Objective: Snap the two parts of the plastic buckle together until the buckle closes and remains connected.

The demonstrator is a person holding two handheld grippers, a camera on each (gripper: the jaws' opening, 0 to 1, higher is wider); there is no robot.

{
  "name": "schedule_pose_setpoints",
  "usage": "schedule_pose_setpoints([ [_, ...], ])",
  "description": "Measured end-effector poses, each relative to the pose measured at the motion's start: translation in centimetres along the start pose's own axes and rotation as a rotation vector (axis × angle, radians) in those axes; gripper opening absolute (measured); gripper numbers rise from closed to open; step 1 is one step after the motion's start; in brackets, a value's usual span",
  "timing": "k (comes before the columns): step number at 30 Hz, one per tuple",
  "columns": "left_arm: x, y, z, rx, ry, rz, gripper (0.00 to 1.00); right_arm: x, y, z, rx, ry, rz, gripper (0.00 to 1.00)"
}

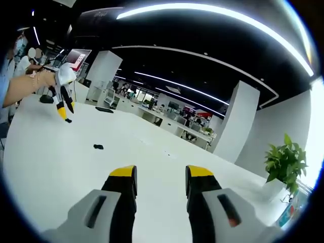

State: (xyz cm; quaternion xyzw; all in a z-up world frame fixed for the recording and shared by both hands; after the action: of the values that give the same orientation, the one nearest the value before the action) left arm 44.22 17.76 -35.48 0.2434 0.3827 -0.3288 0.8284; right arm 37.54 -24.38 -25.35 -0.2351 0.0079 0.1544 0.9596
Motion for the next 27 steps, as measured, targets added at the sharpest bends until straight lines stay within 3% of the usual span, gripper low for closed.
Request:
schedule_pose_setpoints([
  [18,1.0,-0.7,-0.6,-0.032,0.050,-0.095,0.37,0.2,0.2,-0.2,-0.003,0.008,0.011,0.38],
  [27,1.3,-1.1,-0.9,-0.032,0.074,-0.136,0.30,0.1,0.4,-0.2,-0.009,0.010,0.017,0.38],
])
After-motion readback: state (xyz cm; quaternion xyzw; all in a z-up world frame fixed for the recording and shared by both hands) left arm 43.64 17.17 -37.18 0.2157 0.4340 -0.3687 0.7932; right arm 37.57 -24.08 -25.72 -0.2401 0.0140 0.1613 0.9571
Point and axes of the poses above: the point that each gripper's makers call its tool centre point, and the gripper's own axes: x roughly forward along the fingers, y roughly to its left, z roughly out of its top, the point moved 1 cm from there along -x, roughly backward along the fingers, and after that the axes turned 1 degree about y, right-handed, at the moved point
